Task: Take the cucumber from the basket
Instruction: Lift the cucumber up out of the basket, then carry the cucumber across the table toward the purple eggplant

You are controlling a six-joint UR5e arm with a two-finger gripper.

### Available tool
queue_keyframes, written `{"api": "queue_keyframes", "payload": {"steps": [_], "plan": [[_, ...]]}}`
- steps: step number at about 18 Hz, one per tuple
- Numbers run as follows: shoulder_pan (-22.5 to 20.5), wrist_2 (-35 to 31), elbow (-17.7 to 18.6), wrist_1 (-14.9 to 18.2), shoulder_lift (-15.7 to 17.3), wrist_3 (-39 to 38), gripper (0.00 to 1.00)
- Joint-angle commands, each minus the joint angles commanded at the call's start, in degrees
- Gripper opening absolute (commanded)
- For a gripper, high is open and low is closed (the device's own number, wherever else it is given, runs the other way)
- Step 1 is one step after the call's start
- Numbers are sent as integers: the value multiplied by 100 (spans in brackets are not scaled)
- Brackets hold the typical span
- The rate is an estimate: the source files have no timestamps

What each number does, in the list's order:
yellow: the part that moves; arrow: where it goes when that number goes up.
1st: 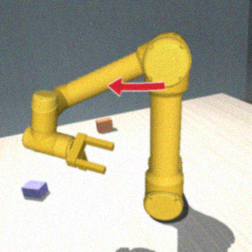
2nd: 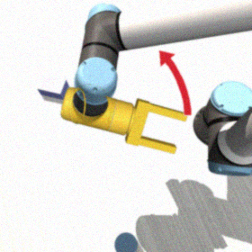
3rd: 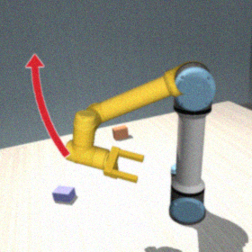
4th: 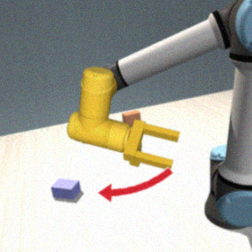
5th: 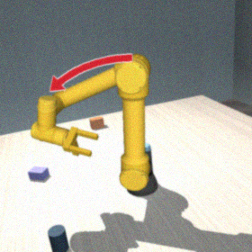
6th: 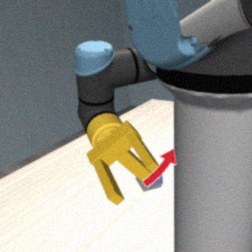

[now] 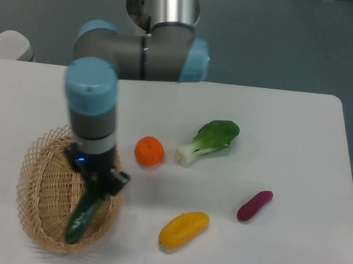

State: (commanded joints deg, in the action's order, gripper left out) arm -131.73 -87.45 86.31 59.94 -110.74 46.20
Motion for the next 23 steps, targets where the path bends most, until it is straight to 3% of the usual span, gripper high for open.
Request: {"api": "queue_keyframes", "payload": {"steps": [5,12,23], "plan": [[-818,0,0,194,132,1441,33],[-1688,-9,0,185,79,3244,33],[-1760,-62,26,185,35,3483,33]]}}
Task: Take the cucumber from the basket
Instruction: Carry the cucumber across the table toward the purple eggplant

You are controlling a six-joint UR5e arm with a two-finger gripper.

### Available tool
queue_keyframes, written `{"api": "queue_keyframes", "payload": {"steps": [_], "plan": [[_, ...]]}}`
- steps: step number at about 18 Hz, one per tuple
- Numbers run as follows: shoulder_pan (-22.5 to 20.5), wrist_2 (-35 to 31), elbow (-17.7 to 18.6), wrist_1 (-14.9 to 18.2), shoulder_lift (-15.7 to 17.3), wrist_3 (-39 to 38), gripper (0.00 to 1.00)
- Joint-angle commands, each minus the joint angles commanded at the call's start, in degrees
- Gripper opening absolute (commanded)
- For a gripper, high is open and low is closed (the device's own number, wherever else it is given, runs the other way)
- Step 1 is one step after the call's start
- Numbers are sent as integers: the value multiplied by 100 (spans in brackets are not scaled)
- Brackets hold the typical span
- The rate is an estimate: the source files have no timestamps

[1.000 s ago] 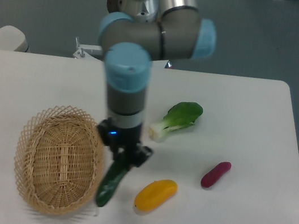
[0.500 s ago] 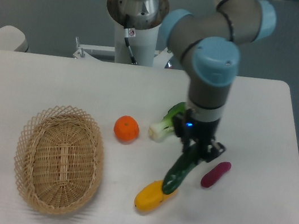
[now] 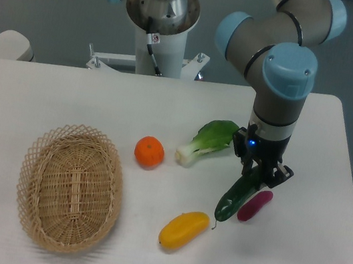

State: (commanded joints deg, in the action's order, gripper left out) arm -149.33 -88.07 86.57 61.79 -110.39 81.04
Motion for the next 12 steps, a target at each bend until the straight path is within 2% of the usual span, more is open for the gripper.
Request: {"api": "queue_keyframes", "payload": {"steps": [12], "plan": [[44,-9,26,-9,-9,-26,33]]}}
